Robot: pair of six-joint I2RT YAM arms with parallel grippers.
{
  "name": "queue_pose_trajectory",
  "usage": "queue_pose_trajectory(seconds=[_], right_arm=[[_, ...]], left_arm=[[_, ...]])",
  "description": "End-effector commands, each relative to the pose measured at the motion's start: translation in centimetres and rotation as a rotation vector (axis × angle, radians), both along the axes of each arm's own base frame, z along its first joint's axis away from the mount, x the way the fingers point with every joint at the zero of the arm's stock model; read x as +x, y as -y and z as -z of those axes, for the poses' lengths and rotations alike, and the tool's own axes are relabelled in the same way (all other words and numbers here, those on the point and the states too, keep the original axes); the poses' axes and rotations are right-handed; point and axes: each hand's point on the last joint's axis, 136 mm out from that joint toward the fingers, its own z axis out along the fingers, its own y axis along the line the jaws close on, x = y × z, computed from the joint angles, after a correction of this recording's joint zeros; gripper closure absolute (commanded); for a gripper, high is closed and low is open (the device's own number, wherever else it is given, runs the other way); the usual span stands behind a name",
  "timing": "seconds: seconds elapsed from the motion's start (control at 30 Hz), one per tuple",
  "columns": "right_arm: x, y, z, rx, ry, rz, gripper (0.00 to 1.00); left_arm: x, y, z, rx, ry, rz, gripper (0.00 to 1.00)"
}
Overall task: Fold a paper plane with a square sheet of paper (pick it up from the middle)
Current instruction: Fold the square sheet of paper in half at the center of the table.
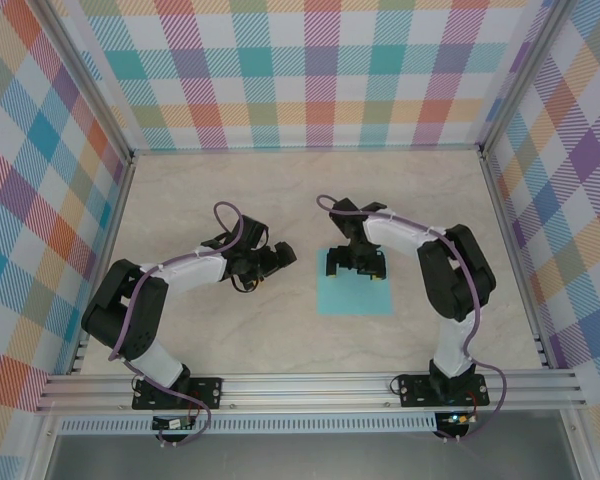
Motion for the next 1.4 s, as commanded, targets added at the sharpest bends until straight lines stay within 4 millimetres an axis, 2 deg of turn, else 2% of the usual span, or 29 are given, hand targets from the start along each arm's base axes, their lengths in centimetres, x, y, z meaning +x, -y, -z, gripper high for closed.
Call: queue_pose_trajectory(seconds=[0.0,0.13,0.27,0.4,0.57,0.67,0.83,0.87,0.93,0.97,1.07,1.2,1.3,1.37], right_arm=[[0.3,0.2,1.7,-0.03,-0.043,0.0,0.0],[0.1,0.3,3.4,-0.037,-0.082,0.005,0.0],[-1.1,1.0,5.4,-0.054,-0.142,0.009,0.0],[-2.4,2.3,7.3,-0.111,-0.193,0.008,0.06],[-2.5,2.4,7.1,-0.097,-0.182,0.012,0.12],[-1.7,1.6,5.7,-0.046,-0.137,0.009,0.17],[-0.2,-0.6,1.7,0.098,-0.026,0.012,0.33],[0.1,-1.4,0.7,0.148,-0.005,0.01,0.4],[0.1,-4.2,-1.5,0.334,0.015,-0.029,0.61],[0.1,-5.9,-2.7,0.45,0.022,-0.049,0.66],[-0.3,-9.8,-6.6,0.733,0.018,-0.102,0.69],[-0.6,-12.5,-10.1,0.96,0.0,-0.13,0.7],[-0.9,-13.5,-11.3,1.068,-0.022,-0.147,0.69],[-1.0,-13.4,-10.7,1.067,-0.039,-0.144,0.67]], left_arm=[[-0.4,0.3,0.2,0.013,-0.011,0.0,0.0],[-0.4,0.2,0.3,0.015,-0.011,-0.002,0.0],[-0.4,0.2,0.4,0.016,-0.014,-0.001,0.0],[-0.4,0.2,0.4,0.018,-0.015,-0.002,0.0],[-0.4,0.2,0.6,0.019,-0.02,-0.001,0.0],[-0.4,0.3,0.5,0.018,-0.022,0.0,0.0],[-0.4,0.3,0.4,0.011,-0.02,0.001,0.0],[-0.4,0.4,0.4,0.009,-0.019,-0.002,0.0],[-0.3,0.8,0.2,-0.022,-0.011,-0.006,0.0],[-0.2,1.0,0.0,-0.044,0.0,-0.009,0.0],[0.1,0.8,-0.7,-0.067,0.03,-0.049,0.02],[0.3,-0.3,-1.6,-0.081,0.077,-0.105,0.04],[0.1,-1.1,-2.3,-0.088,0.109,-0.131,0.07],[-0.1,-2.0,-2.8,-0.062,0.134,-0.152,0.09]])
